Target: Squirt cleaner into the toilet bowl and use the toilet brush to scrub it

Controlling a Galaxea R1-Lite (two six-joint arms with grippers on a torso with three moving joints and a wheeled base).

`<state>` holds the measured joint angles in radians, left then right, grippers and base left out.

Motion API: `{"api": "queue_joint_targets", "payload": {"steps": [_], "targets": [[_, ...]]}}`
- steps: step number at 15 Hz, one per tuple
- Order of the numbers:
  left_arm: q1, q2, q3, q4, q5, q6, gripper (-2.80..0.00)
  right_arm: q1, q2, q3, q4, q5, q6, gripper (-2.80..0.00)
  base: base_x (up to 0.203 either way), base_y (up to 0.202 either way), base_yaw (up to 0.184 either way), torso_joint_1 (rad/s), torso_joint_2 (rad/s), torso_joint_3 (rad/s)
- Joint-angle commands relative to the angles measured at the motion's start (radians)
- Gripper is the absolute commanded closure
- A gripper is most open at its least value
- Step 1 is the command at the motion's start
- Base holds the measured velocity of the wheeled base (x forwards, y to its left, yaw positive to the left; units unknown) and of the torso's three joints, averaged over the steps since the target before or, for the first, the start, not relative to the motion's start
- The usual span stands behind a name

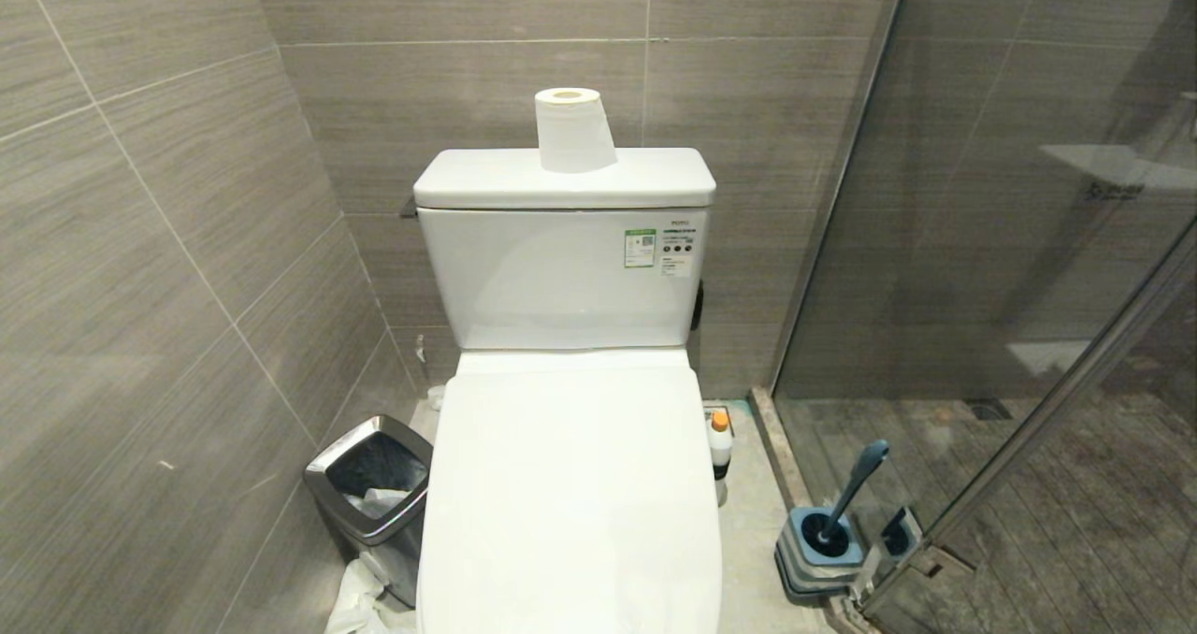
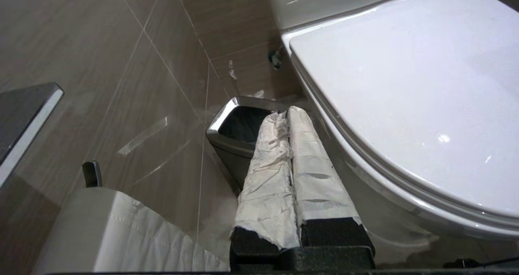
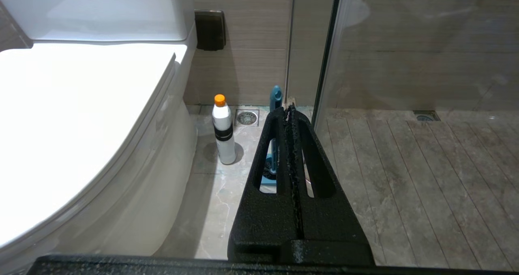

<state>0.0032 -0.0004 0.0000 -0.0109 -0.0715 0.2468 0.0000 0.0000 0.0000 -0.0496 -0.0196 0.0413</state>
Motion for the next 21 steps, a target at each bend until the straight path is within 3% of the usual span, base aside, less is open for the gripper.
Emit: {"api": "queue_joint_targets", "payload": {"steps": [1,4,7,12,21], "targets": [[0.0,0.0,0.002,0.001,-0.001,-0.005,0.0,0.0,0.0,0.021,-0.001,0.0,0.0,0.0,0.0,0.0,0.0,0.0,0.0,0.0],[0.0,0.0,0.002,0.005,0.001,-0.069,0.0,0.0,0.0,0.021,-0.001,0.0,0.0,0.0,0.0,0.0,0.0,0.0,0.0,0.0],[0.0,0.0,0.002,0.005,0.001,-0.072,0.0,0.0,0.001,0.021,-0.001,0.0,0.0,0.0,0.0,0.0,0.0,0.0,0.0,0.0],[0.0,0.0,0.002,0.008,0.025,-0.162,0.0,0.0,0.0,0.021,-0.001,0.0,0.0,0.0,0.0,0.0,0.0,0.0,0.0,0.0],[0.001,0.0,0.002,0.008,0.026,-0.166,0.0,0.0,0.0,0.021,-0.001,0.0,0.0,0.0,0.0,0.0,0.0,0.0,0.0,0.0]]}}
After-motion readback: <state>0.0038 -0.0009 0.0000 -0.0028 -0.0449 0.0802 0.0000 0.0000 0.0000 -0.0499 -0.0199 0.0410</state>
